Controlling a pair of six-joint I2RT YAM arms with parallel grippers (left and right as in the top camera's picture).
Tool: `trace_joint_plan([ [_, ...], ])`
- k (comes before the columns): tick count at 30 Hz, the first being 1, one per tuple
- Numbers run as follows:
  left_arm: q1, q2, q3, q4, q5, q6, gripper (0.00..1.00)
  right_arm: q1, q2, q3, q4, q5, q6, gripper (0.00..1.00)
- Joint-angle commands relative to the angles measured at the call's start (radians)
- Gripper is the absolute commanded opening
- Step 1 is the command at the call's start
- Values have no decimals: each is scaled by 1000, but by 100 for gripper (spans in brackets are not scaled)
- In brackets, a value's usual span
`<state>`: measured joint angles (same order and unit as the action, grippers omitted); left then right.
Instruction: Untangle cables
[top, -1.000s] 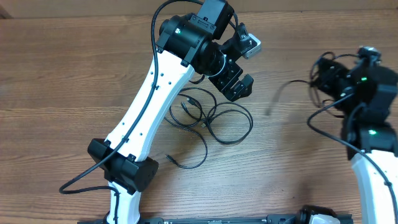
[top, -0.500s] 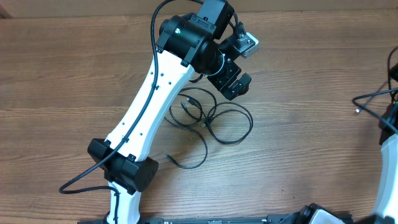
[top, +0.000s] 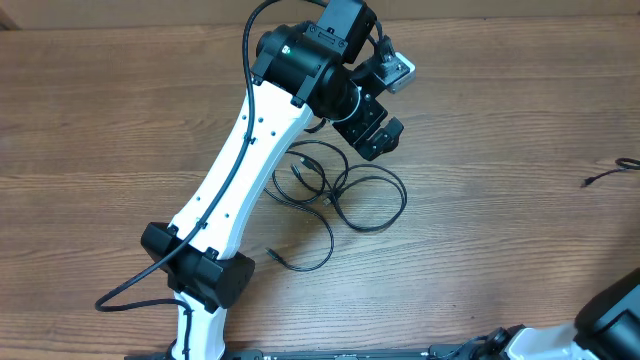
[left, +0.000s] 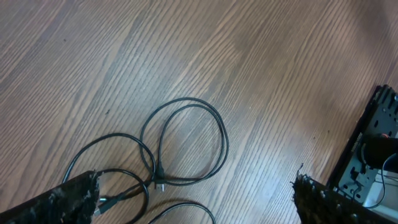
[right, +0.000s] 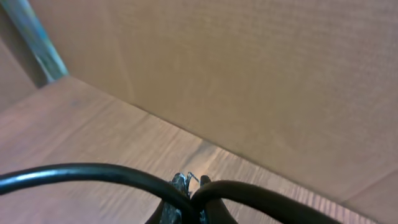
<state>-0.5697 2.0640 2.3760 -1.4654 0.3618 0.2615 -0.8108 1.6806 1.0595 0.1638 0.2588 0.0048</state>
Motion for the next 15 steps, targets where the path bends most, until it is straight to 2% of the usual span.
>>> trace_joint_plan([
  [1, -6, -9, 14, 4, -6, -7, 100, -36, 63, 20, 24, 10, -64, 4],
  [5, -6, -9, 14, 4, -6, -7, 100, -87, 146, 20, 44, 10, -53, 4],
  [8, -6, -9, 14, 4, -6, -7, 100, -125, 206, 20, 39, 9, 29, 6],
  [9, -6, -9, 14, 4, -6, -7, 100, -141, 233, 20, 32, 9, 42, 15],
  [11, -6, -9, 14, 4, -6, -7, 100, -154, 254, 20, 8, 9, 61, 25],
  [12, -6, -9, 14, 4, -6, -7, 100, -156, 257, 20, -2, 10, 76, 27],
  [14, -6, -9, 14, 4, -6, -7, 100, -160, 257, 20, -31, -4, 131, 48],
  [15, -6, -9, 14, 4, -6, -7, 100, -160, 255, 21, -42, -28, 130, 55],
])
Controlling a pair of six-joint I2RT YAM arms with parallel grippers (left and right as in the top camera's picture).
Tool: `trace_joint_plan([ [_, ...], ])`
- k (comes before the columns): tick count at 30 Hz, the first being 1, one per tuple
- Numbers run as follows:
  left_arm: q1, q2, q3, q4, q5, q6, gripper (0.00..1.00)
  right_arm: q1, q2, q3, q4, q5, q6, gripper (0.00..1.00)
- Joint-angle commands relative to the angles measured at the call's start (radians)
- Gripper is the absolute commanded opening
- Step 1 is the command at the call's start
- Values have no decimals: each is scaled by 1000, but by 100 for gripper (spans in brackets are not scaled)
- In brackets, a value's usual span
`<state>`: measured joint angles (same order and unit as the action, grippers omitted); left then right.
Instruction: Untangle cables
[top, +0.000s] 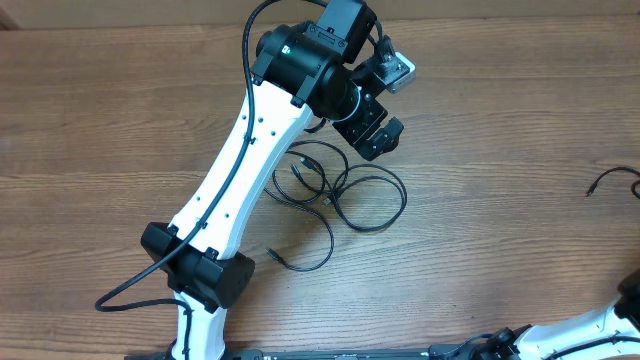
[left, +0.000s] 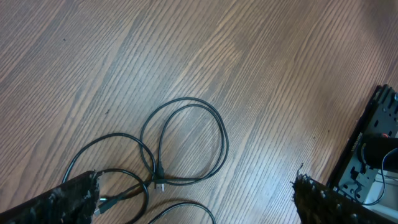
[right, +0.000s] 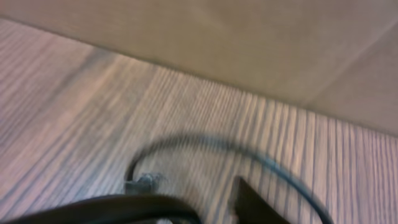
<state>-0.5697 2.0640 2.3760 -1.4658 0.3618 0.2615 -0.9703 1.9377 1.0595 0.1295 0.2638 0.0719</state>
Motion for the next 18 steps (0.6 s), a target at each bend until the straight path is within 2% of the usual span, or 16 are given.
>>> trace_joint_plan([
  [1, -6, -9, 14, 4, -6, -7, 100, 4, -8, 21, -31, -69, 63, 61],
  [2, -6, -9, 14, 4, -6, -7, 100, 6, -11, 21, -45, -88, 63, 74],
  [3, -6, -9, 14, 4, -6, -7, 100, 11, -16, 21, -80, -122, 63, 100],
  [9, -6, -9, 14, 4, -6, -7, 100, 27, -57, 22, -201, -137, 63, 100],
  [18, -6, -9, 14, 4, -6, -7, 100, 46, -248, 23, -399, -103, 63, 100],
])
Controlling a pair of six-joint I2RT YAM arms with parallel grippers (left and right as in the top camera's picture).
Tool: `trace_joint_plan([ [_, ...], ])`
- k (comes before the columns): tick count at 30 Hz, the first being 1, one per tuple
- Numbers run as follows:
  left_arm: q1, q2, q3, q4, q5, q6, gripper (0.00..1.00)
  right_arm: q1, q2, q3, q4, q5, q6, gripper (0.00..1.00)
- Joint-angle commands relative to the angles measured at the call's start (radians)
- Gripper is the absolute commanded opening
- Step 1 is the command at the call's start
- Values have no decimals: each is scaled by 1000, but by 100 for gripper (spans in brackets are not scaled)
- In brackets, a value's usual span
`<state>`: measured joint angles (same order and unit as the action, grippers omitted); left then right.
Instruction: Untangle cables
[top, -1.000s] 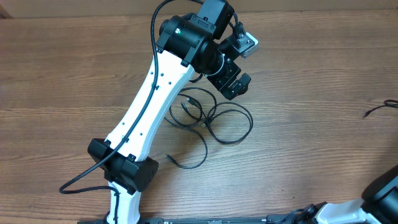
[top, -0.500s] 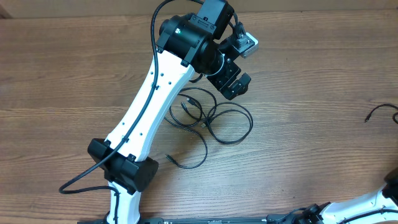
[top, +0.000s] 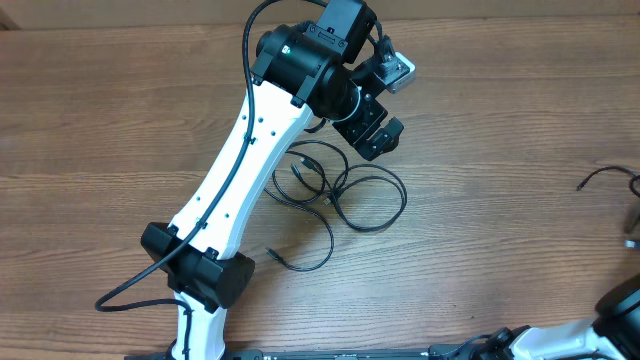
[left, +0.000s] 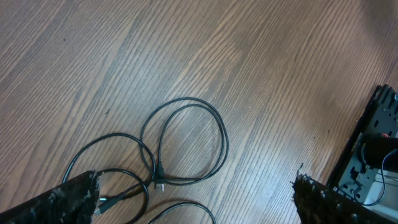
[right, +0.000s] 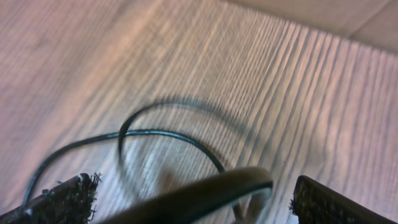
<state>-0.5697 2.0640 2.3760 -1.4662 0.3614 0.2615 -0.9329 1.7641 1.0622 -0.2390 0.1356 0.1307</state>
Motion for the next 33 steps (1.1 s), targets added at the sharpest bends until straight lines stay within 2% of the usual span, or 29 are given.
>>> trace_joint_plan([
  [1, -6, -9, 14, 5, -6, -7, 100, 9, -93, 20, -46, 42, 4, 100],
  [5, -6, -9, 14, 5, -6, -7, 100, 9, -150, 20, -110, 98, 4, 100],
  [11, -6, -9, 14, 5, -6, -7, 100, 8, -145, 17, -253, 132, 4, 100],
  [15, -6, -9, 14, 5, -6, -7, 100, 8, -145, 17, -275, -93, -4, 100],
  [17, -6, -9, 14, 5, -6, -7, 100, 8, -144, 17, -343, -203, -6, 100],
  [21, -6, -9, 14, 5, -6, -7, 100, 1, -120, 17, -503, -183, 249, 100],
  [24, -6, -9, 14, 5, -6, -7, 100, -2, -120, 18, -561, -195, 364, 100],
  [33, -6, -9, 14, 5, -6, -7, 100, -23, -106, 17, -785, -205, 359, 100],
])
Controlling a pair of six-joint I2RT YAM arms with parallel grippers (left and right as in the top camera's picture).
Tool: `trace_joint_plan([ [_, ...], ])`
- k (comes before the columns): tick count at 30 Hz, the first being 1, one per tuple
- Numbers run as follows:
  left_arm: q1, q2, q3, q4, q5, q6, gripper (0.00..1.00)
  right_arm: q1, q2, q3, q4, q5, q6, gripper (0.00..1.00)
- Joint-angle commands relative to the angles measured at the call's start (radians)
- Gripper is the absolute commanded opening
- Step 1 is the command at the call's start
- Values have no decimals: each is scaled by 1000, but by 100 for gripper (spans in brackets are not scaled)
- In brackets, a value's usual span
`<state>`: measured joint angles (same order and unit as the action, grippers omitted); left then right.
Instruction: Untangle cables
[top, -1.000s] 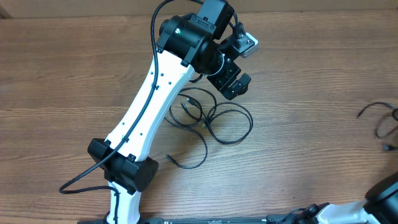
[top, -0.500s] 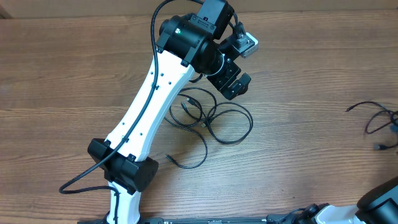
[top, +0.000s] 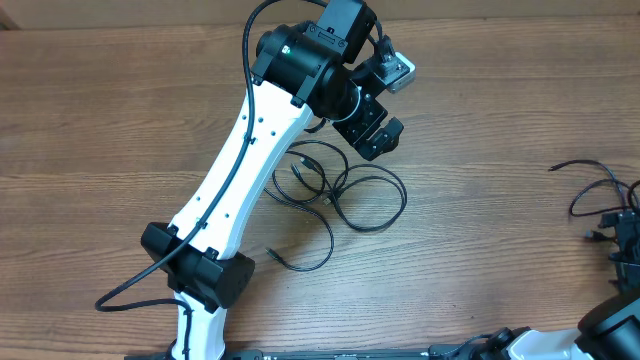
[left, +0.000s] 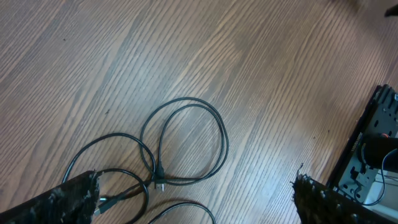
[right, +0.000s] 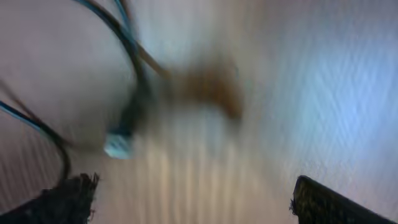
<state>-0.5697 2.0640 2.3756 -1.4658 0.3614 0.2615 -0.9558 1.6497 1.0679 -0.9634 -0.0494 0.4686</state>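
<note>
A tangle of thin black cables (top: 335, 190) lies mid-table; in the left wrist view its loops (left: 186, 143) and a plug (left: 158, 183) show. My left gripper (top: 368, 130) hangs just beyond the tangle, open (left: 196, 199), nothing between its fingers (left: 74, 199). A second black cable (top: 590, 190) lies at the table's right edge. My right gripper (top: 628, 245) sits close beside it, open (right: 196, 202) and empty. Its view is blurred, with that cable's plug (right: 118, 143) lying ahead of the fingers (right: 329, 199).
The left arm's white link (top: 240, 170) stretches from the front edge across the table's left half, its elbow (top: 200, 270) near the tangle's loose end (top: 275, 257). A black frame (left: 373, 149) shows at the left wrist view's right edge.
The thick cable that crossed the right gripper's open jaws is gone from them and lies on the table. More of that cable now shows at the overhead right edge. Left arm unchanged.
The right gripper first was shut on a black cable held up off the table, only its end showing at the right edge. Then its jaws stood apart with the cable still across them. Now the cable lies loose on the table. The left gripper stayed open above the tangle throughout.
</note>
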Motion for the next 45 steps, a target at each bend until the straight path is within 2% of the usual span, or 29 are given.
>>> trace_joint_plan([
  [1, -6, -9, 14, 4, -6, -7, 100, 4, 9, 11, -82, -20, 21, 100],
  [8, -6, -9, 14, 4, -6, -7, 100, 26, -23, 23, -123, -59, 22, 100],
  [15, -6, -9, 14, 4, -6, -7, 100, 26, -254, 129, -178, -69, 22, 100],
  [18, -6, -9, 14, 4, -6, -7, 100, 26, -346, 140, -130, -72, 22, 100],
  [21, -6, -9, 14, 4, -6, -7, 100, 26, -405, 140, -97, -157, 22, 100],
  [26, -6, -9, 14, 4, -6, -7, 100, 26, -382, 129, -154, -217, 22, 100],
  [29, -6, -9, 14, 4, -6, -7, 100, 26, -362, 129, -204, -214, 22, 95],
  [33, -6, -9, 14, 4, -6, -7, 100, 26, -330, 129, -169, -133, 69, 93],
  [36, -6, -9, 14, 4, -6, -7, 100, 25, -276, 129, -132, -23, 149, 80],
  [41, -6, -9, 14, 4, -6, -7, 100, 26, -149, 129, -97, -34, 160, 69],
  [42, -6, -9, 14, 4, -6, -7, 100, 25, -129, 129, -72, -34, 160, 63],
  [45, -6, -9, 14, 4, -6, -7, 100, 25, -99, 129, 14, -34, 160, 21],
])
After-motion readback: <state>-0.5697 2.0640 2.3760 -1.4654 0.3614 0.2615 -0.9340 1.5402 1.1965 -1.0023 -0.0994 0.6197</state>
